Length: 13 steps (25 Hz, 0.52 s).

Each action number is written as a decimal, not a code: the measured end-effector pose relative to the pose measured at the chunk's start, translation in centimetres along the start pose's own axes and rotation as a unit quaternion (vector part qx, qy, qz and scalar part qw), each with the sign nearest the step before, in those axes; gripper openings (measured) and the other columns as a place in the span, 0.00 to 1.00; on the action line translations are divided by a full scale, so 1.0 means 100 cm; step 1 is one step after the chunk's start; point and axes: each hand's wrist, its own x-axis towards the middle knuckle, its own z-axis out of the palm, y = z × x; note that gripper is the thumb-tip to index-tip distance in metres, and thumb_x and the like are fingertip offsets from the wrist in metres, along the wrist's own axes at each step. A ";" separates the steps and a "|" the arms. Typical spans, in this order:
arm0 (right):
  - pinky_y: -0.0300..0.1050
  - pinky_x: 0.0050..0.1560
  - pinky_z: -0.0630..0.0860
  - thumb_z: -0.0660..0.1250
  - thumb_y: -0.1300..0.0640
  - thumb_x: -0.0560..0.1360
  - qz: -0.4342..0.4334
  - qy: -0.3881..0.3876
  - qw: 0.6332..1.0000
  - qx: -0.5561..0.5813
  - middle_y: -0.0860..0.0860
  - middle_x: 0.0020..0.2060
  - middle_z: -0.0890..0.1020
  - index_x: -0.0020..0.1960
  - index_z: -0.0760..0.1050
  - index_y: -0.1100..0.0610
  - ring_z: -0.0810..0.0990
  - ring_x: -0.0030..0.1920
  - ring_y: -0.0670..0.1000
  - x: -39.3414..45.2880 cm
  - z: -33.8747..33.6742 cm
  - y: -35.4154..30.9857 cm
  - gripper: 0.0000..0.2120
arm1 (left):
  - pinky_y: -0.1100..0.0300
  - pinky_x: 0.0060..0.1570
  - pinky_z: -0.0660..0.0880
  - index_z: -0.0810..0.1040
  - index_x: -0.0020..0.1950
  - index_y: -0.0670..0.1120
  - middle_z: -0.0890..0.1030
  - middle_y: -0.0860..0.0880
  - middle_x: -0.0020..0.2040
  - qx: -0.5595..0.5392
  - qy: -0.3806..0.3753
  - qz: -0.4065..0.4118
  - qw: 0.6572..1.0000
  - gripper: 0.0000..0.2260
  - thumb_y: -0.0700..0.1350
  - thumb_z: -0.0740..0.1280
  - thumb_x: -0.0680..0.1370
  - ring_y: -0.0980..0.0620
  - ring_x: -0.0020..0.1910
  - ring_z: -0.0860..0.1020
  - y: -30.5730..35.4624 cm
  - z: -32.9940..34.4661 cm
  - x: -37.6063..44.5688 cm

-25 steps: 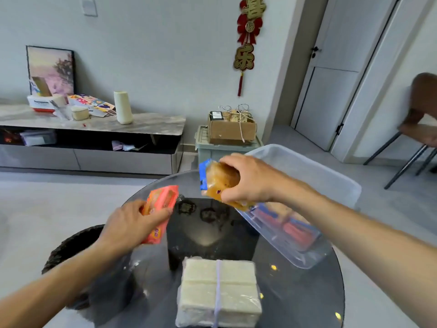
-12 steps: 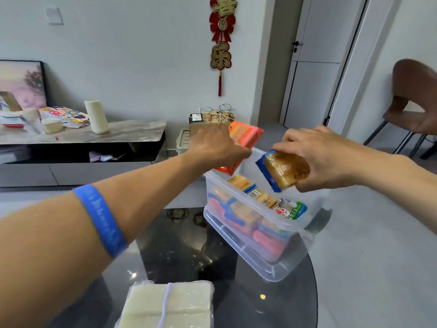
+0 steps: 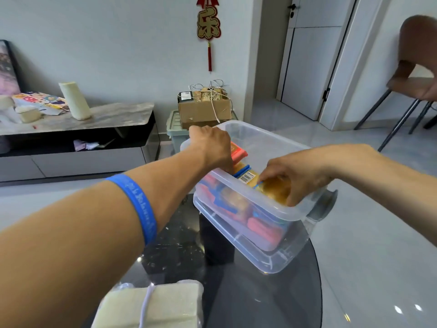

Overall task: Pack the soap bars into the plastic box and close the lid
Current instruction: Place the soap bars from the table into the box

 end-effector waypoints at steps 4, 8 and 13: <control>0.46 0.62 0.74 0.67 0.41 0.74 0.033 -0.010 0.987 0.154 0.44 0.57 0.80 0.62 0.78 0.42 0.78 0.55 0.48 -0.006 0.004 -0.009 0.17 | 0.54 0.46 0.70 0.75 0.56 0.48 0.79 0.49 0.49 -0.053 0.049 0.035 0.997 0.33 0.70 0.72 0.62 0.45 0.52 0.79 -0.001 0.004 0.001; 0.53 0.59 0.73 0.70 0.45 0.70 0.088 0.279 0.940 0.176 0.45 0.53 0.80 0.49 0.81 0.45 0.77 0.56 0.53 -0.010 0.035 -0.007 0.09 | 0.47 0.59 0.69 0.82 0.52 0.55 0.75 0.51 0.60 -0.241 0.039 0.040 0.969 0.09 0.48 0.69 0.72 0.46 0.62 0.72 -0.035 0.001 -0.012; 0.53 0.59 0.68 0.69 0.51 0.69 0.288 0.408 0.829 0.252 0.50 0.61 0.72 0.55 0.75 0.49 0.69 0.63 0.60 -0.019 0.054 -0.013 0.15 | 0.53 0.39 0.80 0.80 0.62 0.52 0.74 0.47 0.65 -0.405 -0.102 -0.053 0.907 0.23 0.36 0.54 0.76 0.41 0.49 0.80 -0.066 0.005 -0.031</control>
